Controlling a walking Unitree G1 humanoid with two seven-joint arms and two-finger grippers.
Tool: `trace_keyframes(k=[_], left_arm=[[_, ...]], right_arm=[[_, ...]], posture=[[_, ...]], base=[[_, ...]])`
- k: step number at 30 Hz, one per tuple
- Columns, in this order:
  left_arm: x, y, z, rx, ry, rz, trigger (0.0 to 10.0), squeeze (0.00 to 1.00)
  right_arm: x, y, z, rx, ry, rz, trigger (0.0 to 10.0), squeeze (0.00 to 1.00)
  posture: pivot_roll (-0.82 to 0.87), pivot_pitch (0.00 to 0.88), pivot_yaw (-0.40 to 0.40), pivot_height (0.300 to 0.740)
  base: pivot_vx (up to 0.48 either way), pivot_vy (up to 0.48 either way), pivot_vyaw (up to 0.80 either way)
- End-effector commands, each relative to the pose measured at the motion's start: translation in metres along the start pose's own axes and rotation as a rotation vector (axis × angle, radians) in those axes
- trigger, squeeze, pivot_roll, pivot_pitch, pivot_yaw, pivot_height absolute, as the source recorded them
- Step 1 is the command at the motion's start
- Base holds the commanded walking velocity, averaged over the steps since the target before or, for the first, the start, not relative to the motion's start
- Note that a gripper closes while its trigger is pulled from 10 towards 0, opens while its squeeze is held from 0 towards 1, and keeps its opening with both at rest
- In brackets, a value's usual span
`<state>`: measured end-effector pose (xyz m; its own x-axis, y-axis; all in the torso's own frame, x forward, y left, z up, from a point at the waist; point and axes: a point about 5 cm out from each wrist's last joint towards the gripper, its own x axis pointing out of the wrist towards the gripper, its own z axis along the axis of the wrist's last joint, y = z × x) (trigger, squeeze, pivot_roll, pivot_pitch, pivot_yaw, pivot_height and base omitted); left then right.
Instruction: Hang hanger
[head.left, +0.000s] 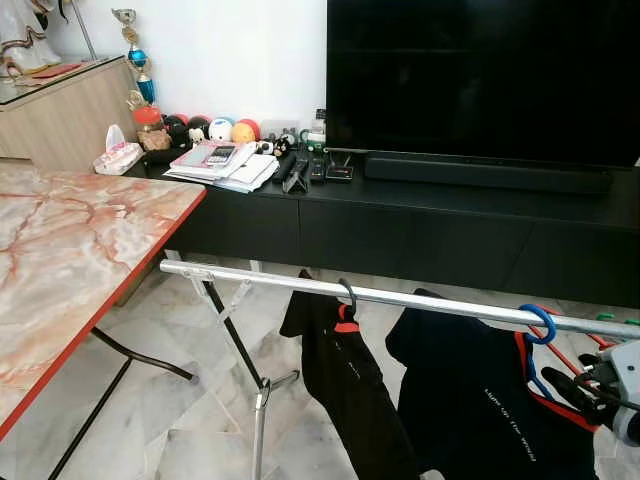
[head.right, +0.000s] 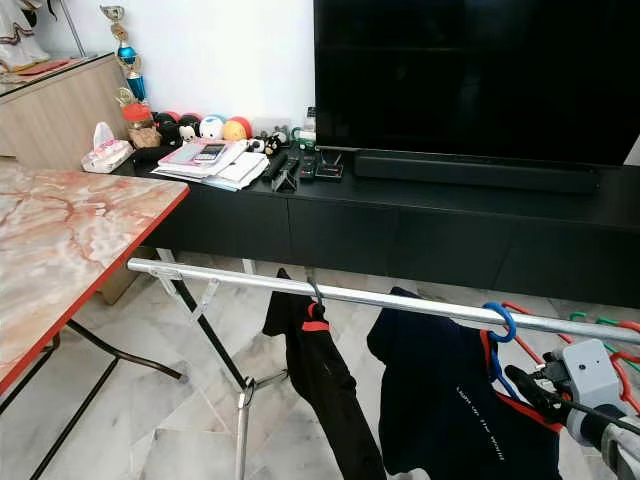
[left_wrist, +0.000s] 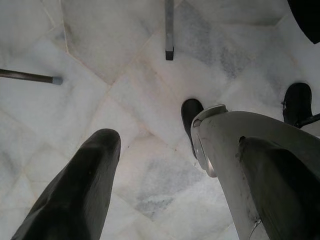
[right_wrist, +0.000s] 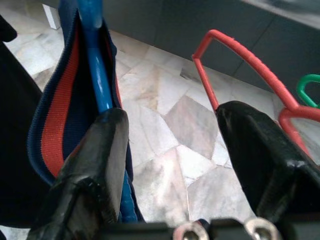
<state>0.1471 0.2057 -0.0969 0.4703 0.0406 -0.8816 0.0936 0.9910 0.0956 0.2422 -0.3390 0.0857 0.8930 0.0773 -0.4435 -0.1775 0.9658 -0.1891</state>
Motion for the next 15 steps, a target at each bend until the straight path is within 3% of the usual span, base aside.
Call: trace_keyframes(k=[1, 15], left_arm=[[0.000, 0.001, -0.002, -0.015, 0.013, 0.001, 10.0, 0.00], [0.000, 0.002, -0.002, -0.010, 0.013, 0.004, 10.0, 0.00]], right_arm=[[0.005, 0.006, -0.002, -0.012, 0.013, 0.021, 10.0, 0.00], [0.022, 0.021, -0.008, -0.014, 0.046, 0.005, 10.0, 0.00]], posture=[[-0.01, 0.000, 0.008, 0.740], [0.00, 0.000, 0.015, 0.740]], base=[[0.000, 0.000, 0.00], [0.000, 0.000, 0.00]])
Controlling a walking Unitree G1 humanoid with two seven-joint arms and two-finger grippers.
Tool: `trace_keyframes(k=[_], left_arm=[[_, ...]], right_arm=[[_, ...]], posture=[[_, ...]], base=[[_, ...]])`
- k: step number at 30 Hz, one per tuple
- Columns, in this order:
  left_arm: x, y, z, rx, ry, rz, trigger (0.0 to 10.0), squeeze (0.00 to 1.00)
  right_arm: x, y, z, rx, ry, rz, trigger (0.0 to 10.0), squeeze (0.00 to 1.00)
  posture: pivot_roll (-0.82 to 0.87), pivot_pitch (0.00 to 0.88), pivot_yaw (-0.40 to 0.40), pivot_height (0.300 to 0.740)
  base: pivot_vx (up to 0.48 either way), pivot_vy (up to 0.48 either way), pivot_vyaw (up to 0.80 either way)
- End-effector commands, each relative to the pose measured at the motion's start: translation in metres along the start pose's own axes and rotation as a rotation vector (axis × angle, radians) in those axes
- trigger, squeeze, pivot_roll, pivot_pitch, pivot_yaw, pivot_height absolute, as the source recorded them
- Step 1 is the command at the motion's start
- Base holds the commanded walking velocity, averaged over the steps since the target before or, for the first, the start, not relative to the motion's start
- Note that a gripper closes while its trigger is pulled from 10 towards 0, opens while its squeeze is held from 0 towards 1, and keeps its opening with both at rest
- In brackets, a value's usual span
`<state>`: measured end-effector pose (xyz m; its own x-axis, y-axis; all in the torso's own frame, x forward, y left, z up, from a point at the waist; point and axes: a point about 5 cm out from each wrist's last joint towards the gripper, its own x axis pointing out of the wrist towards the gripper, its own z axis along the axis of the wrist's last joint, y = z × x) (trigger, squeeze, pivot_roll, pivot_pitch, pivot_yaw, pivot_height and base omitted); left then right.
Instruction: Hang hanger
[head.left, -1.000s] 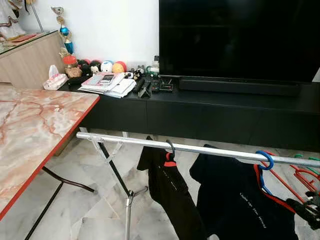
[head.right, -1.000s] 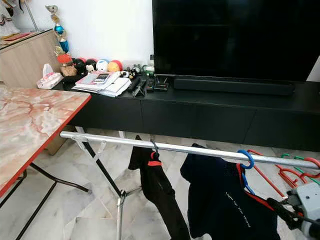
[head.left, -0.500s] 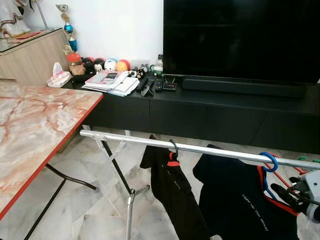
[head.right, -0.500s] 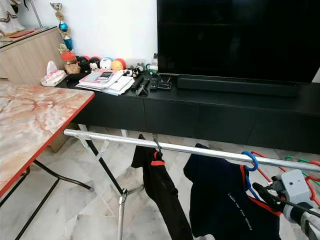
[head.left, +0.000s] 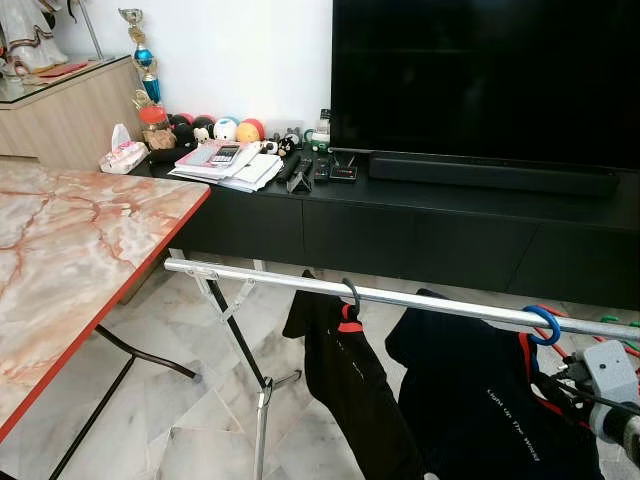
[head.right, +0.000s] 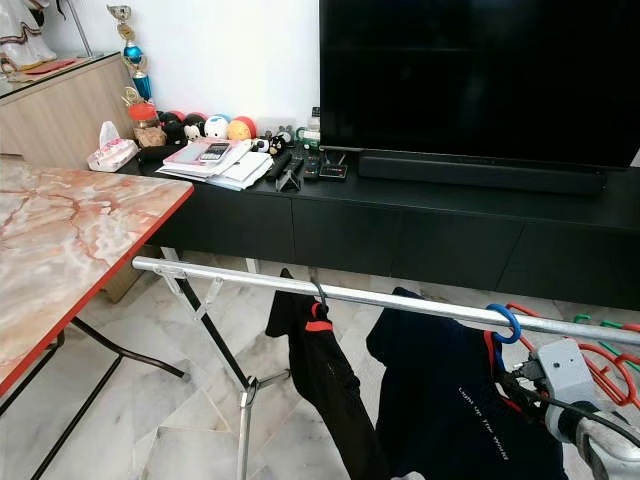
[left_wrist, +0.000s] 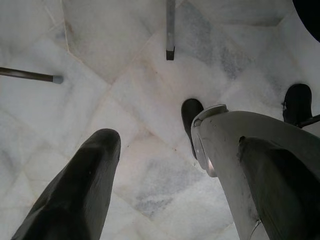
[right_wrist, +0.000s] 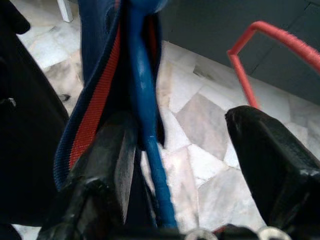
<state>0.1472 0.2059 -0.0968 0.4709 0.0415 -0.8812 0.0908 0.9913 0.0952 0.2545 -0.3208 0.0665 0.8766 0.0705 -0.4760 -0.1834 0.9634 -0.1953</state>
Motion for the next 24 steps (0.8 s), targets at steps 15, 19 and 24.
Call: trace_keyframes(k=[15, 19, 24], left_arm=[[0.000, 0.003, -0.001, 0.006, 0.013, 0.006, 10.0, 0.00], [0.000, 0.003, -0.001, 0.009, 0.014, 0.006, 10.0, 0.00], [0.000, 0.003, -0.001, 0.010, 0.015, 0.007, 10.0, 0.00]], right_arm=[[0.027, 0.024, 0.000, 0.135, -0.005, -0.058, 10.0, 0.00], [0.035, 0.030, 0.003, 0.237, -0.018, -0.095, 10.0, 0.00], [0.041, 0.045, 0.005, 0.292, -0.032, -0.046, 10.0, 0.00]], posture=[[0.01, 0.000, 0.024, 0.740], [0.01, 0.000, 0.025, 0.740], [0.02, 0.000, 0.026, 0.740]], base=[[0.000, 0.000, 0.00], [0.000, 0.000, 0.00], [0.000, 0.000, 0.00]])
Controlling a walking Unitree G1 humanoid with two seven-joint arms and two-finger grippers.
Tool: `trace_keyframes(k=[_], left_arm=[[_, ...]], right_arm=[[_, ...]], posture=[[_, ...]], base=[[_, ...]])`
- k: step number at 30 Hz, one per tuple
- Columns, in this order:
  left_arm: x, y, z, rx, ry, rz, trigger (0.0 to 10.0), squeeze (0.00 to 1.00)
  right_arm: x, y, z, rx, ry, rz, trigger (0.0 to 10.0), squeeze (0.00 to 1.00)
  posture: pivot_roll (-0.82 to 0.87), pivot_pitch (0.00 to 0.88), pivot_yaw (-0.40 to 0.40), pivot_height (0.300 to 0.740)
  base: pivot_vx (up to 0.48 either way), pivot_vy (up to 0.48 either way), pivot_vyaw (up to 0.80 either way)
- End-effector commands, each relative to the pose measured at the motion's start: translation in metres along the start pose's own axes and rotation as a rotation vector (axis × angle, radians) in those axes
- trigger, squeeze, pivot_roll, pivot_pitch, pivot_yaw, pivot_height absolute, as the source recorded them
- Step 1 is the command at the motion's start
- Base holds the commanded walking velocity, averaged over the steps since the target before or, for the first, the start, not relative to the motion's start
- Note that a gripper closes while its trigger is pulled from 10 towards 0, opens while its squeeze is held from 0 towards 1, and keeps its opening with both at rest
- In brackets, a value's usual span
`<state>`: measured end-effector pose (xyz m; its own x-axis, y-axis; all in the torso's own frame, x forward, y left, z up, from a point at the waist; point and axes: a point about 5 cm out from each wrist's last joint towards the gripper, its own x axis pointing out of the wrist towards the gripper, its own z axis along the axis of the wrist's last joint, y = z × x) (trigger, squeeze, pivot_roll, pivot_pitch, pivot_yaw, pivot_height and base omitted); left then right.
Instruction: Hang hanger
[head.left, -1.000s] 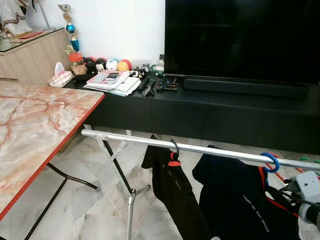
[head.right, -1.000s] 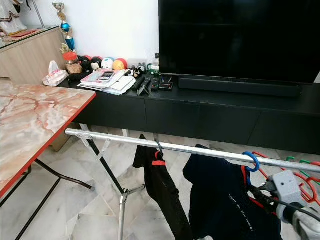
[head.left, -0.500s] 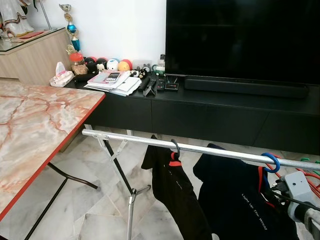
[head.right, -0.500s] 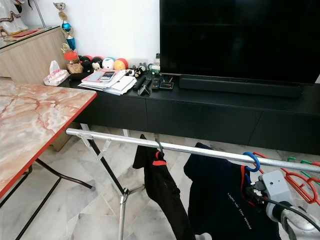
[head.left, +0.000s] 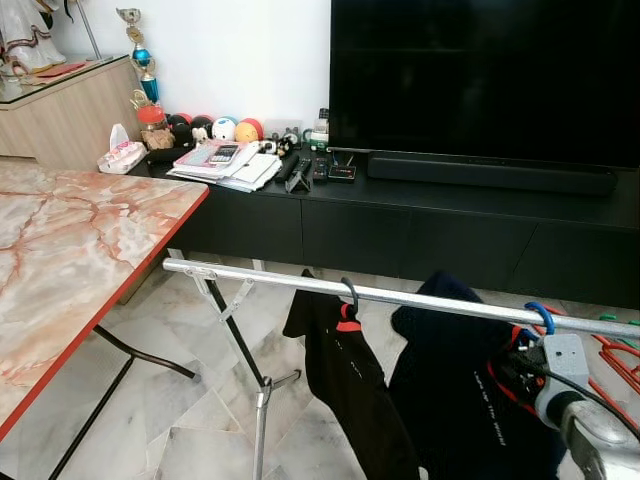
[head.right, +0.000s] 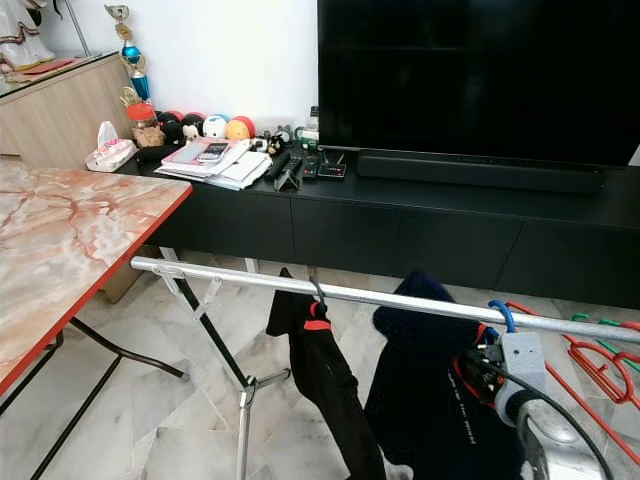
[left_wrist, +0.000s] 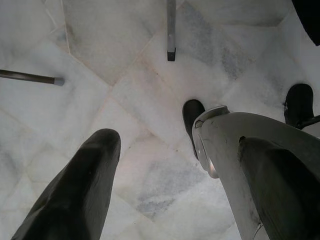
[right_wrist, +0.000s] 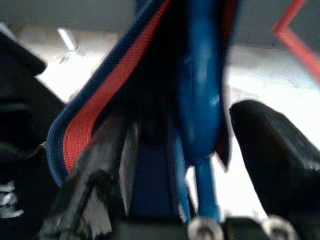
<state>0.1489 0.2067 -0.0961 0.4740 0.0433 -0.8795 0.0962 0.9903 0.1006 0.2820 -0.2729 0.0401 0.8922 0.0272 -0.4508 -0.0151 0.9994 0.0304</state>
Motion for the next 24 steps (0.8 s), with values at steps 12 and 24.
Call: trace_keyframes(k=[12, 24], left_arm=[[-0.001, 0.003, -0.004, 0.008, 0.020, 0.004, 10.0, 0.00], [-0.001, 0.005, -0.004, 0.022, 0.022, 0.006, 10.0, 0.00]], right_arm=[[0.003, 0.017, -0.013, 0.105, 0.033, -0.171, 10.0, 0.00], [-0.002, 0.035, -0.016, 0.155, 0.000, -0.183, 0.0, 0.00]], posture=[[0.01, 0.000, 0.033, 0.740], [0.01, 0.000, 0.041, 0.740]], base=[[0.000, 0.000, 0.00], [0.000, 0.000, 0.00]])
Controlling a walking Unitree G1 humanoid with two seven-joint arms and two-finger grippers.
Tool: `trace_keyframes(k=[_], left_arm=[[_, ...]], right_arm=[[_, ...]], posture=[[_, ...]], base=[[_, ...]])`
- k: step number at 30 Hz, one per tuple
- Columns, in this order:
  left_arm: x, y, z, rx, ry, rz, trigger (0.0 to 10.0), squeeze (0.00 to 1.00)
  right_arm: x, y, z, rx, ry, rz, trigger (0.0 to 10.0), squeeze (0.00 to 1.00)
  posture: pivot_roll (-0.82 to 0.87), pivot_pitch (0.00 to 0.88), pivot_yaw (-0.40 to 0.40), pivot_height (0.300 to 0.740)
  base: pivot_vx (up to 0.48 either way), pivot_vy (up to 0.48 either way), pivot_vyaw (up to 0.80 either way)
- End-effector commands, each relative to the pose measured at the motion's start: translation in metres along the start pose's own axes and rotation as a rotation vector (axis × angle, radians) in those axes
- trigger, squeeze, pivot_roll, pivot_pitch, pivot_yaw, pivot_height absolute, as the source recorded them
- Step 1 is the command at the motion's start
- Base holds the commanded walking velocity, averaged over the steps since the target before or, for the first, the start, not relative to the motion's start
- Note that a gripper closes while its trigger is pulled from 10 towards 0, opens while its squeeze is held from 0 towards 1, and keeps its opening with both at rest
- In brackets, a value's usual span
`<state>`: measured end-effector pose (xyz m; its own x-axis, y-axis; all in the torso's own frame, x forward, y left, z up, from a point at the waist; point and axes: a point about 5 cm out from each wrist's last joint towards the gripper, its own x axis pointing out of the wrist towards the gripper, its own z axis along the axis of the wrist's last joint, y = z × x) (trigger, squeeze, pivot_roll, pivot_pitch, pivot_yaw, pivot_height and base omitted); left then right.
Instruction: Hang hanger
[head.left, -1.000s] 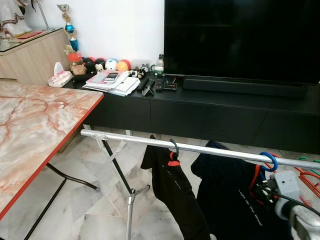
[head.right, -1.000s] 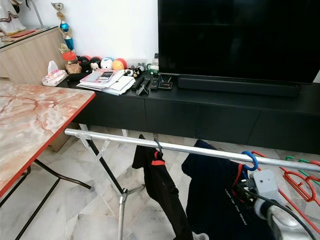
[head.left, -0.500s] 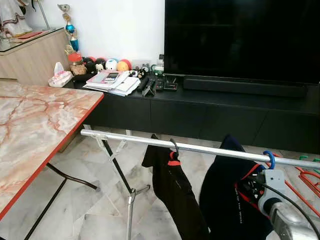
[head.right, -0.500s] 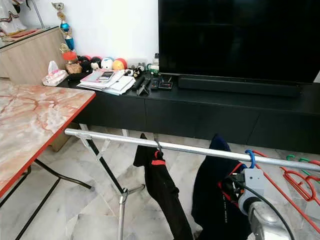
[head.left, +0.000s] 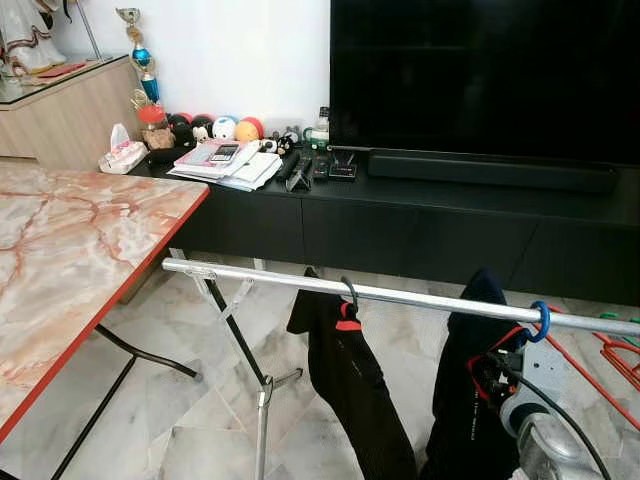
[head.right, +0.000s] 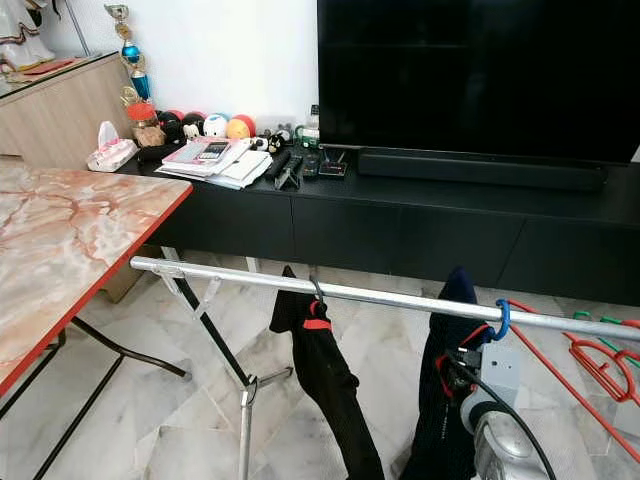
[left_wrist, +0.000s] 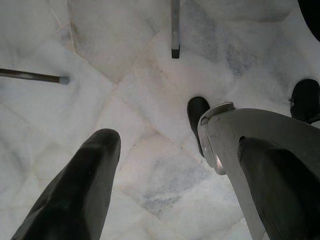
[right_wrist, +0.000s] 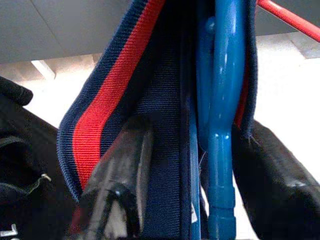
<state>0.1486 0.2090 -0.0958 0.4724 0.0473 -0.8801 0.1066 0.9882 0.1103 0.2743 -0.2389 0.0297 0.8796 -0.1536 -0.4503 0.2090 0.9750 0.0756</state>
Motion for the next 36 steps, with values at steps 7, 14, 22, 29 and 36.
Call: trace_keyframes(k=[7, 14, 22, 29, 36], left_arm=[[-0.001, 0.003, -0.004, 0.014, 0.019, 0.001, 10.0, 0.00], [-0.001, 0.002, -0.004, 0.027, 0.019, -0.002, 10.0, 0.00], [-0.001, 0.002, -0.005, 0.031, 0.016, -0.003, 10.0, 0.00], [-0.001, 0.002, -0.006, 0.032, 0.015, -0.005, 10.0, 0.00], [-0.001, 0.002, -0.006, 0.039, 0.016, -0.006, 10.0, 0.00]], right_arm=[[-0.004, 0.006, -0.002, 0.012, 0.006, -0.007, 0.0, 0.00], [-0.007, 0.011, -0.005, 0.007, 0.005, -0.015, 0.0, 0.00], [-0.009, 0.009, -0.007, -0.009, 0.009, -0.040, 0.0, 0.00], [-0.012, -0.001, -0.008, -0.065, -0.004, -0.133, 0.0, 0.00], [-0.017, 0.001, 0.013, -0.094, -0.180, -0.135, 0.0, 0.00]], posture=[[0.00, 0.000, 0.043, 0.740], [0.00, 0.000, 0.043, 0.740], [0.00, 0.000, 0.041, 0.740], [-0.01, 0.000, 0.042, 0.740], [-0.01, 0.000, 0.040, 0.740]], base=[[0.000, 0.000, 0.00], [0.000, 0.000, 0.00], [0.000, 0.000, 0.00], [0.000, 0.000, 0.00], [0.000, 0.000, 0.00]])
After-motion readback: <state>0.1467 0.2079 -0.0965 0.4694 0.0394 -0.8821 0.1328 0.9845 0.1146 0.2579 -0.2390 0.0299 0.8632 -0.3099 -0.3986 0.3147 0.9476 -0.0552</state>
